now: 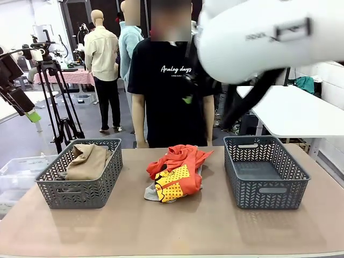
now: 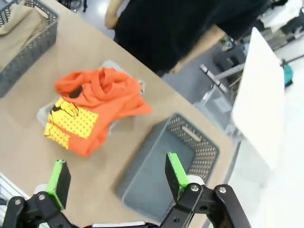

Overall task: Sort the tops and bottoms.
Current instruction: Lift clothes from the center of the table with your left hand.

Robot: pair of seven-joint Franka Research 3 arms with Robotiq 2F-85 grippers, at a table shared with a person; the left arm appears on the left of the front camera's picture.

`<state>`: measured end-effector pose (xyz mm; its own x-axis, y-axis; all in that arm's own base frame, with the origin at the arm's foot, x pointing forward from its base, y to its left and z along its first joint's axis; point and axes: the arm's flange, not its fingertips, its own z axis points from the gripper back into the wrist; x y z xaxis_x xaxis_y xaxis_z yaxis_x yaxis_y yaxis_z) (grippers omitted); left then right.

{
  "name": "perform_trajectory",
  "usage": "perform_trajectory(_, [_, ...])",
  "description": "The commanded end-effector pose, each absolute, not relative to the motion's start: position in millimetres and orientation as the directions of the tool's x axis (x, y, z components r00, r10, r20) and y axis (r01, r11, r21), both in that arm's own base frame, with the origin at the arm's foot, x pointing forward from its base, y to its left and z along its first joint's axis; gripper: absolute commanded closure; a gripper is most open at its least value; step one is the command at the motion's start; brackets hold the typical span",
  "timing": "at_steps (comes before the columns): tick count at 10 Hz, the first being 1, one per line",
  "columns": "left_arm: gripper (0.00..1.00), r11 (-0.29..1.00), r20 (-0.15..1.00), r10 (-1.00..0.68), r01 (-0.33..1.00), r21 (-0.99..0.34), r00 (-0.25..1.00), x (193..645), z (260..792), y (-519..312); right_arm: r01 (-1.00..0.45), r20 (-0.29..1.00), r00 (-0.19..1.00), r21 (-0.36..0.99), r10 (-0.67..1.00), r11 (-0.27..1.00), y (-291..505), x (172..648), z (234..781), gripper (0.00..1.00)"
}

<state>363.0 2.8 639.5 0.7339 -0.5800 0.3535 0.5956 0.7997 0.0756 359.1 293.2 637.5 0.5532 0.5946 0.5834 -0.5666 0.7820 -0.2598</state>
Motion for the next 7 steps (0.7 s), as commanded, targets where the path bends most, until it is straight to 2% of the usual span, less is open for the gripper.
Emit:
perform_trajectory(1, [0.2,0.804,0.349,-0.576,0.589,0.079,0.739,364,641,3,-0.52,0.66,0.569,-0.172,0.49,0.837,263,345,595,0.0])
perform_trajectory(4, [0.2,0.8,0.353,-0.58,0.596,0.076,0.734,363,640,3,-0.508,0.729,0.574,-0.041,0.374,0.86,244,350,544,0.0])
perform_trajectory(7, [0.2,0.677,0.309,-0.711,0.734,0.058,0.631,374,601,-55,-0.459,0.748,0.583,-0.022,0.319,0.888,245,364,533,0.0])
